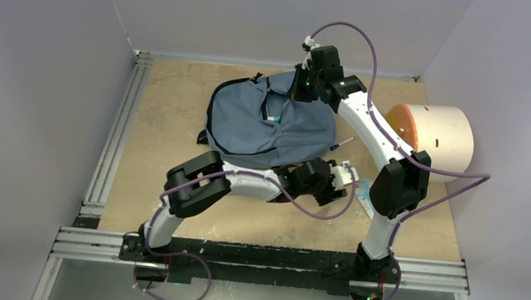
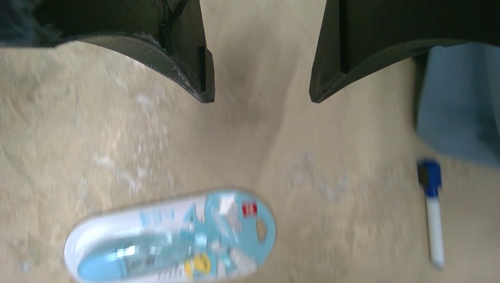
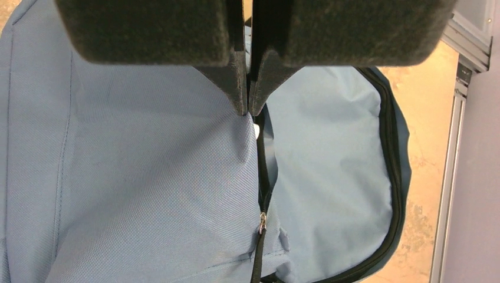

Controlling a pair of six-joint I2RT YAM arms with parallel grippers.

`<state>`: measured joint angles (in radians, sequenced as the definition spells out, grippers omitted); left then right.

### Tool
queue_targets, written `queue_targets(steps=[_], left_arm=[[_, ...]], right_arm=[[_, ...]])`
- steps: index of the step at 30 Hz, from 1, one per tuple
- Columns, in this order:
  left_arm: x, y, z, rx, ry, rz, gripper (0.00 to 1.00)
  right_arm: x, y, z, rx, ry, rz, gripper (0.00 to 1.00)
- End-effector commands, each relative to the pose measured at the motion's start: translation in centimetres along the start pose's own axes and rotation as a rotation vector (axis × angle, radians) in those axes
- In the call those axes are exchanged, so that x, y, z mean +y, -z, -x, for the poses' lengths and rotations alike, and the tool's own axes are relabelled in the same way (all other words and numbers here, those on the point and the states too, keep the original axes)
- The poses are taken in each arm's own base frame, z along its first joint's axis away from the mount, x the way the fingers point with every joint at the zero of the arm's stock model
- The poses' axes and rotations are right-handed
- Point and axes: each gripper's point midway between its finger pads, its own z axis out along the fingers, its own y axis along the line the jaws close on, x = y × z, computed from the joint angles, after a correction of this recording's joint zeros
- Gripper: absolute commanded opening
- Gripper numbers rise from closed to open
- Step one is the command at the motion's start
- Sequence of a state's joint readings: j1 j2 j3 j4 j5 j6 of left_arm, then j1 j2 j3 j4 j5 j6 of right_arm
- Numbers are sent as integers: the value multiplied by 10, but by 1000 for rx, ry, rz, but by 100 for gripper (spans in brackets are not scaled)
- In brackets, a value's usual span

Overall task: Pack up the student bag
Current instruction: Pick up the stationery from the center of the board.

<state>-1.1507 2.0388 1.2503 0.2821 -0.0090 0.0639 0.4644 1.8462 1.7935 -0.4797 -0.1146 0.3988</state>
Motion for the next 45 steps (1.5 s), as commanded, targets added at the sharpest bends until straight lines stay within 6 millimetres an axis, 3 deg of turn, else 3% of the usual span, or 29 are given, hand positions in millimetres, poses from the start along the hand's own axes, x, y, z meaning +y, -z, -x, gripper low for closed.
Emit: queue_targets(steps=[1, 7, 16, 22, 28, 32, 38, 45], left_arm=[[12, -31, 43, -76, -121, -57, 60], [57, -72, 51, -93, -77, -52, 60], [109, -103, 63, -139, -75, 44, 61], [136, -109, 72, -199, -69, 132, 61], [161, -110, 77, -234, -60, 218, 62], [178, -118, 67, -212, -19, 239, 62], [184, -135, 35, -85, 53, 197, 62], [149, -133, -10, 84, 154, 48, 62]], right_arm=[[33, 30, 44, -127, 38, 94, 0], [31, 32, 41, -120, 36, 86, 0], [42, 24, 56, -109, 47, 118, 0], [51, 22, 68, -116, 47, 144, 0], [48, 16, 65, -106, 59, 138, 0], [46, 13, 66, -101, 65, 130, 0], [48, 13, 67, -102, 71, 141, 0], [47, 10, 62, -90, 67, 142, 0]])
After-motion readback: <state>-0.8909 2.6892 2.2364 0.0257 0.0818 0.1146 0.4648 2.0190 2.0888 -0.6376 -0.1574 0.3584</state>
